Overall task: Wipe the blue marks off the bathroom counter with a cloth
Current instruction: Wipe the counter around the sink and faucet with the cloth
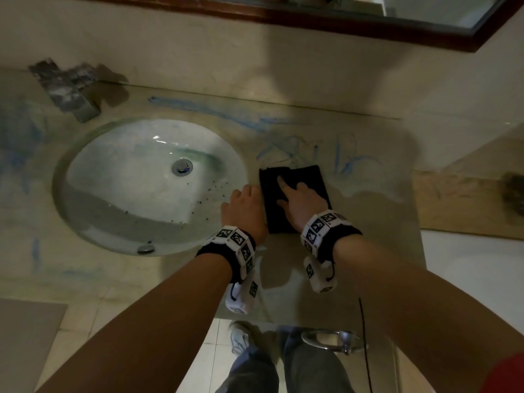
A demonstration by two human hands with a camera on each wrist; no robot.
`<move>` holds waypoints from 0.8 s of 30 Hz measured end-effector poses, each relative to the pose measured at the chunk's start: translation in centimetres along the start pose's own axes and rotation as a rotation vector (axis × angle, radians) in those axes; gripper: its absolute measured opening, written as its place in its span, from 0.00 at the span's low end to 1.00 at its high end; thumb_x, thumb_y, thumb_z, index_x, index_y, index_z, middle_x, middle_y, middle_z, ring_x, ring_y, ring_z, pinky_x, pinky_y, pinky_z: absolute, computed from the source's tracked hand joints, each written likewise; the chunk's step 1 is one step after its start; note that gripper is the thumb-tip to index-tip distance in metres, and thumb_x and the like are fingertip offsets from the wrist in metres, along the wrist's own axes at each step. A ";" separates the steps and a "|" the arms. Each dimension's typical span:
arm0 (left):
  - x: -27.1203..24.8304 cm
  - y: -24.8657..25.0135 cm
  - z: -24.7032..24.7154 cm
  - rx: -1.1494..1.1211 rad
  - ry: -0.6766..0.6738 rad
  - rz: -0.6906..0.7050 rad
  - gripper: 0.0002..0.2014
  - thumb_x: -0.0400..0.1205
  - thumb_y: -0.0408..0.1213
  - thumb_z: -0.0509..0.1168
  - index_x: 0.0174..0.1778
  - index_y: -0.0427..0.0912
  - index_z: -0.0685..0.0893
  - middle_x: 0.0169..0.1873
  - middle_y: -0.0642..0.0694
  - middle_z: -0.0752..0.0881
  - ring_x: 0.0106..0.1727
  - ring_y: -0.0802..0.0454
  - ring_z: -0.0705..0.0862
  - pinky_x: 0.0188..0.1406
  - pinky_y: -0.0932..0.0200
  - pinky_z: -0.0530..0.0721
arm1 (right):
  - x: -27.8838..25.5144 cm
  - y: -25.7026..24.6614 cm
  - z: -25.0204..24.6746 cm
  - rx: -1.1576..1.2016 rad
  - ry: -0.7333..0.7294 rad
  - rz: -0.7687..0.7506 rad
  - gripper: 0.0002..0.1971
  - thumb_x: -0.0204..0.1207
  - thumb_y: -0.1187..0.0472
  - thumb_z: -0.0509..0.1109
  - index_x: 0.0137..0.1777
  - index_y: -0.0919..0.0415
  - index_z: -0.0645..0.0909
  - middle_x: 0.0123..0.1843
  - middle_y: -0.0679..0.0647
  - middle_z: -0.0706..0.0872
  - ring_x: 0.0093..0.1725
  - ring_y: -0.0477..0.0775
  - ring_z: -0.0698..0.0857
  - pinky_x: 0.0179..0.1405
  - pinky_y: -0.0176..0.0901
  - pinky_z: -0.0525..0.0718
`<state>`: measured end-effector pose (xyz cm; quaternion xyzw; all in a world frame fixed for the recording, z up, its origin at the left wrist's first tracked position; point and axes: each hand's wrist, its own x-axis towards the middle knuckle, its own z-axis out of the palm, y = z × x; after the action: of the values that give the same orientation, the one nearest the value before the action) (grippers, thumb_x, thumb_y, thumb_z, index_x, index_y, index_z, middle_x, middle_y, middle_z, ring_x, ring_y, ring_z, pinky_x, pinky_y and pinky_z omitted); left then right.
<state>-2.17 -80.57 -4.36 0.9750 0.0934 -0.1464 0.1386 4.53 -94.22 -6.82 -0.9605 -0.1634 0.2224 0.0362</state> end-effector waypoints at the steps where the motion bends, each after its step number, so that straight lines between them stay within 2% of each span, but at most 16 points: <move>1: 0.0 0.0 -0.1 -0.004 0.008 0.001 0.30 0.70 0.49 0.74 0.64 0.46 0.70 0.61 0.47 0.74 0.61 0.44 0.75 0.52 0.46 0.78 | 0.1 0.0 0.0 -0.003 0.007 0.010 0.30 0.87 0.44 0.53 0.85 0.39 0.47 0.70 0.63 0.71 0.60 0.67 0.78 0.49 0.53 0.82; 4: -0.1 0.1 -0.1 -0.010 0.015 -0.005 0.28 0.72 0.48 0.73 0.64 0.46 0.70 0.61 0.47 0.74 0.62 0.43 0.74 0.54 0.45 0.77 | 1.1 -0.6 -0.6 0.015 0.014 0.049 0.30 0.86 0.44 0.54 0.85 0.40 0.47 0.71 0.63 0.70 0.62 0.68 0.77 0.52 0.55 0.80; 8: -0.2 0.3 -0.2 0.033 -0.010 -0.007 0.31 0.72 0.47 0.74 0.67 0.46 0.68 0.63 0.46 0.73 0.65 0.43 0.73 0.57 0.43 0.76 | 3.7 -0.9 -2.0 0.056 -0.034 0.063 0.31 0.87 0.44 0.54 0.86 0.42 0.45 0.73 0.65 0.68 0.62 0.69 0.78 0.55 0.57 0.82; 11: -0.1 0.4 -0.3 0.046 -0.016 0.001 0.30 0.72 0.47 0.73 0.67 0.45 0.69 0.63 0.45 0.73 0.65 0.43 0.73 0.56 0.43 0.75 | 2.9 -0.5 -2.0 0.069 -0.042 0.059 0.31 0.86 0.43 0.54 0.86 0.42 0.46 0.74 0.65 0.69 0.62 0.68 0.79 0.56 0.57 0.83; 13: -0.2 0.7 -0.4 0.048 -0.005 0.004 0.27 0.73 0.47 0.72 0.66 0.45 0.69 0.63 0.45 0.73 0.64 0.43 0.74 0.55 0.43 0.76 | 1.1 0.1 -1.3 0.075 -0.027 0.044 0.31 0.86 0.44 0.55 0.86 0.42 0.48 0.73 0.65 0.70 0.62 0.67 0.79 0.54 0.53 0.82; 18: -0.3 0.8 -0.9 0.086 -0.039 0.005 0.27 0.73 0.47 0.73 0.64 0.45 0.70 0.64 0.45 0.73 0.65 0.42 0.73 0.55 0.44 0.76 | -3.1 2.1 0.1 0.056 -0.019 0.030 0.30 0.86 0.43 0.55 0.85 0.40 0.49 0.68 0.62 0.73 0.57 0.65 0.80 0.49 0.53 0.83; 24: -0.1 0.6 -0.6 0.091 -0.028 0.022 0.29 0.70 0.49 0.75 0.64 0.47 0.72 0.63 0.45 0.73 0.63 0.42 0.73 0.55 0.45 0.77 | -2.0 2.4 0.2 0.034 0.006 0.043 0.29 0.86 0.44 0.55 0.85 0.39 0.50 0.67 0.63 0.73 0.58 0.66 0.78 0.45 0.50 0.78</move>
<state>-1.95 -80.92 -3.61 0.9792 0.0738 -0.1625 0.0970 3.41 -97.14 -6.52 -0.9637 -0.1386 0.2230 0.0482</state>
